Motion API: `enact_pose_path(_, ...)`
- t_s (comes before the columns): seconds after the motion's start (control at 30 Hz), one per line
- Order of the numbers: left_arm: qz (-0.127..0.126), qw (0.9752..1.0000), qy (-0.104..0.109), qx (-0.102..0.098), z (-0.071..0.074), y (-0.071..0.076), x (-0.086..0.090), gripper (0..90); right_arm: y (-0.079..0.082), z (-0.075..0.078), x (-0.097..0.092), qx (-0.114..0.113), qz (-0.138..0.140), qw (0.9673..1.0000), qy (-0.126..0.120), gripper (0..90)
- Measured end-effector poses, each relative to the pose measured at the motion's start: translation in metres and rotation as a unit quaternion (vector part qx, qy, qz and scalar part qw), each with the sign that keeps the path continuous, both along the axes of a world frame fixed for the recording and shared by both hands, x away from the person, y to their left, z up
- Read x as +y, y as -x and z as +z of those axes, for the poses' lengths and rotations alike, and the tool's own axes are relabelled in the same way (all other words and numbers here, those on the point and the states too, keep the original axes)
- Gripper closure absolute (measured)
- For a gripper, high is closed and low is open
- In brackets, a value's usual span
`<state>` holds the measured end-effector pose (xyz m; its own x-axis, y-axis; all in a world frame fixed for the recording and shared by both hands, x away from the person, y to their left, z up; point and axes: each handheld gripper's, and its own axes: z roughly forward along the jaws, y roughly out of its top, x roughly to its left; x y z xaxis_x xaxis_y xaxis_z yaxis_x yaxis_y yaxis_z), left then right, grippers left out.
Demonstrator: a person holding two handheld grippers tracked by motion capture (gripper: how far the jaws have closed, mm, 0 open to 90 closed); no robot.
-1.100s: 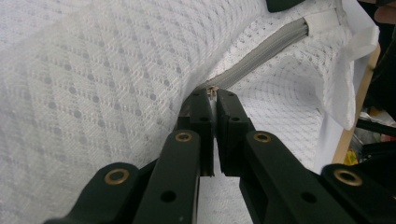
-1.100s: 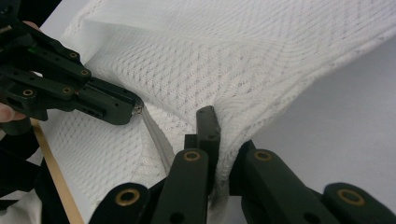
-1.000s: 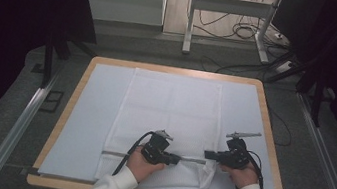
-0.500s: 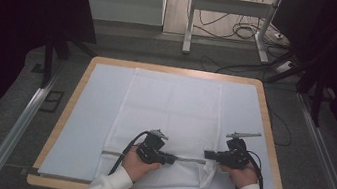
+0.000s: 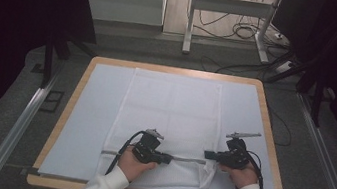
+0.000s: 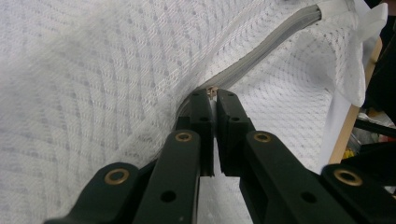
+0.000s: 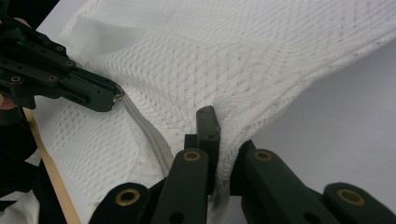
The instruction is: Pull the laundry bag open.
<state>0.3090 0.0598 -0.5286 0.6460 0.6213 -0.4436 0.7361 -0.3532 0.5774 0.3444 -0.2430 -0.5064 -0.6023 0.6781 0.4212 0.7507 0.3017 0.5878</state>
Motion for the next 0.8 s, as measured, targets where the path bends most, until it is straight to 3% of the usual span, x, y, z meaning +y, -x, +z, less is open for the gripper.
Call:
enact_pose_path(0.43,0.002,1.0000,-0.002,0.003,-0.002,0.000,0.003,86.8,0.000,0.000,0.000,0.000,0.002,1.0000,0.000,87.9)
enact_pose_path(0.8,0.010,0.9999,-0.001,0.012,-0.005,-0.001,0.018,86.8,-0.001,0.000,-0.001,0.000,0.000,1.0000,0.001,87.9)
